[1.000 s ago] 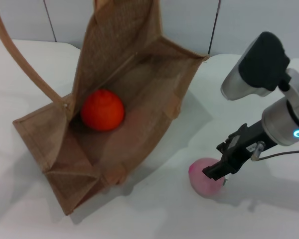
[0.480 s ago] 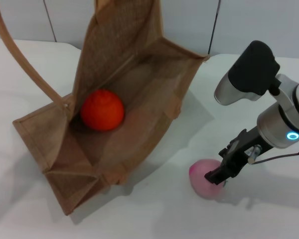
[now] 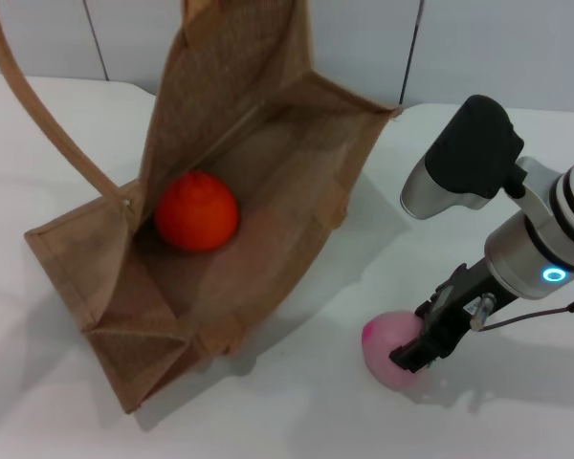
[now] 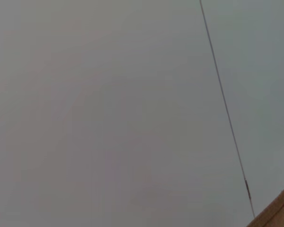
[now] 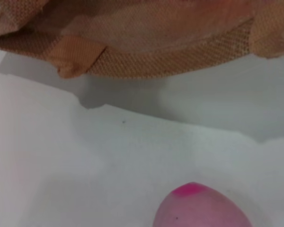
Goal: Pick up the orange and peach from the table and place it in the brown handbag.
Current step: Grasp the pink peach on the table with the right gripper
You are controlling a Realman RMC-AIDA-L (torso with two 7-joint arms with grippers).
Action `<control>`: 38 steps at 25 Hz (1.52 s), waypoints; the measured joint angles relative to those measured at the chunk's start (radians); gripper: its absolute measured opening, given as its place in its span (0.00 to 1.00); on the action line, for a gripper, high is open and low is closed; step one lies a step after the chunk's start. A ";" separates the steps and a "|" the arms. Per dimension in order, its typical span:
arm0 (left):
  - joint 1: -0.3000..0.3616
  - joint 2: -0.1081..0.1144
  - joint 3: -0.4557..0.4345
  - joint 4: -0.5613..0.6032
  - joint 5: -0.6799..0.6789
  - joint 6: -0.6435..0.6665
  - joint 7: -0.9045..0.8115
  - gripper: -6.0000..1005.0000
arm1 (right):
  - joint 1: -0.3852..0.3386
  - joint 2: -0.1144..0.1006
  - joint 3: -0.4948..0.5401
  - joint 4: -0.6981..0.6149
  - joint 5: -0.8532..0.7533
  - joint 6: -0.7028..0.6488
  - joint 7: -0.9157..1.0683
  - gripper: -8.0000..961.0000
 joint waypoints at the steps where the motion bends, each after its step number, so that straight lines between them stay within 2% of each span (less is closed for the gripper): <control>1: 0.000 0.000 0.000 0.000 0.001 0.000 0.000 0.12 | 0.000 0.000 0.000 0.000 0.000 0.000 0.000 0.76; 11: -0.022 -0.002 0.003 -0.005 0.026 -0.002 0.000 0.12 | 0.054 0.000 -0.001 0.127 0.005 -0.015 -0.019 0.76; 15: -0.024 -0.003 0.006 -0.014 0.027 -0.002 0.000 0.12 | 0.057 0.000 0.002 0.132 0.056 -0.025 -0.040 0.76; 26: -0.025 -0.002 0.014 -0.028 0.027 0.000 0.003 0.12 | 0.071 -0.001 0.024 0.147 0.081 -0.022 -0.050 0.62; 38: -0.020 -0.001 0.014 -0.027 0.032 0.000 0.003 0.12 | 0.089 -0.008 0.060 0.140 0.078 0.000 -0.051 0.61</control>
